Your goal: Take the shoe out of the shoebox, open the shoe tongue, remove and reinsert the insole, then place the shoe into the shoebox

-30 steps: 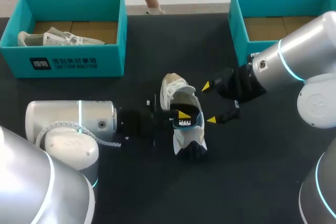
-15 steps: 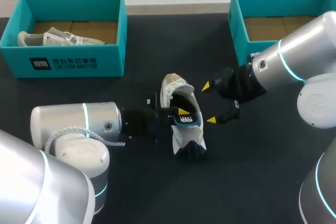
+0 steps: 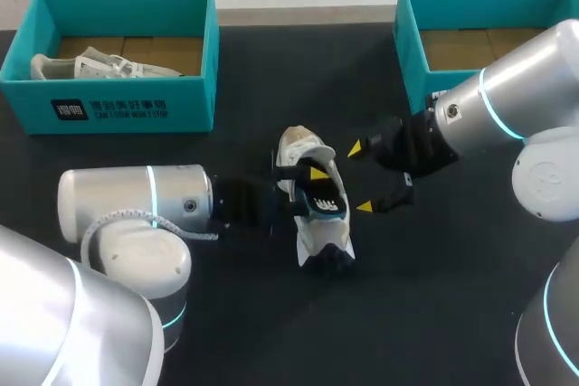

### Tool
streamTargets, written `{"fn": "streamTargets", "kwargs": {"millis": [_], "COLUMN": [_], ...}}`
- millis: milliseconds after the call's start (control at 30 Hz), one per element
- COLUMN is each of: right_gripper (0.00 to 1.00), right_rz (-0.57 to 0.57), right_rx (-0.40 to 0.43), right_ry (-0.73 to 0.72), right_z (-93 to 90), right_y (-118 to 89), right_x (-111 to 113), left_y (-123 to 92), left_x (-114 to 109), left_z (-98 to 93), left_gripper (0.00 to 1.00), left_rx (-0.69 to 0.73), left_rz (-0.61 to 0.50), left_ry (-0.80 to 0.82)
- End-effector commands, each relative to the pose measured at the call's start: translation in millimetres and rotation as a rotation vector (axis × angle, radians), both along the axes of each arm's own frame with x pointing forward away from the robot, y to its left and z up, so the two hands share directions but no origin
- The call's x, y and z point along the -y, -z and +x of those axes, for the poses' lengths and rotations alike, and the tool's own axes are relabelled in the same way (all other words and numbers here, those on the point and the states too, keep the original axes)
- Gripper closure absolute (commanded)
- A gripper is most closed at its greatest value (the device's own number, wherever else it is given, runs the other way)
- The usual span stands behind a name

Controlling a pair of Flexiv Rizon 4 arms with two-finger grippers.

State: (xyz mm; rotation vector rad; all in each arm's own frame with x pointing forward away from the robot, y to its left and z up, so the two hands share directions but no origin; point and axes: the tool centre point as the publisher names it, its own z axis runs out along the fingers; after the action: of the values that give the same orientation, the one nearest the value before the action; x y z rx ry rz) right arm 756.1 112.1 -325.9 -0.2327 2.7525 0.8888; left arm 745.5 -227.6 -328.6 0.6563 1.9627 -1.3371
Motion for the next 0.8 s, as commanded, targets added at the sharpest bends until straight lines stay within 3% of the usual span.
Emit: {"fn": "streamTargets", "kwargs": {"millis": [33,133,200,367,467,800], "right_gripper": [0.0,0.0,0.0,0.0,0.0,0.0], "right_rz": [-0.001,-0.001,-0.001,-0.001,-0.001,-0.001], "right_rx": [0.003,0.003,0.003,0.003,0.003,0.003], "right_ry": [0.002,0.002,0.002,0.002,0.002,0.002], "right_z": [-0.9,-0.9,-0.9,-0.9,-0.9,-0.9], "right_y": [1,1,1,1,1,1], "right_x": [-1,-1,-1,-1,-1,-1], "left_y": [-11,-16,-18,-15,-9,14], "left_x": [-7,-8,-9,-6,-3,-2], "left_z": [-10.5,-18.1,-24.3,-35.3,-37.0,-11.9], "left_gripper": [0.49,0.52,0.63,0.71,1.0,1.0], "left_rx": [0.014,0.015,0.017,0.016,0.01,0.034], "left_rz": [-0.004,0.006,0.01,0.028,0.039,0.057], "left_ry": [0.002,0.012,0.016,0.035,0.035,0.01]}}
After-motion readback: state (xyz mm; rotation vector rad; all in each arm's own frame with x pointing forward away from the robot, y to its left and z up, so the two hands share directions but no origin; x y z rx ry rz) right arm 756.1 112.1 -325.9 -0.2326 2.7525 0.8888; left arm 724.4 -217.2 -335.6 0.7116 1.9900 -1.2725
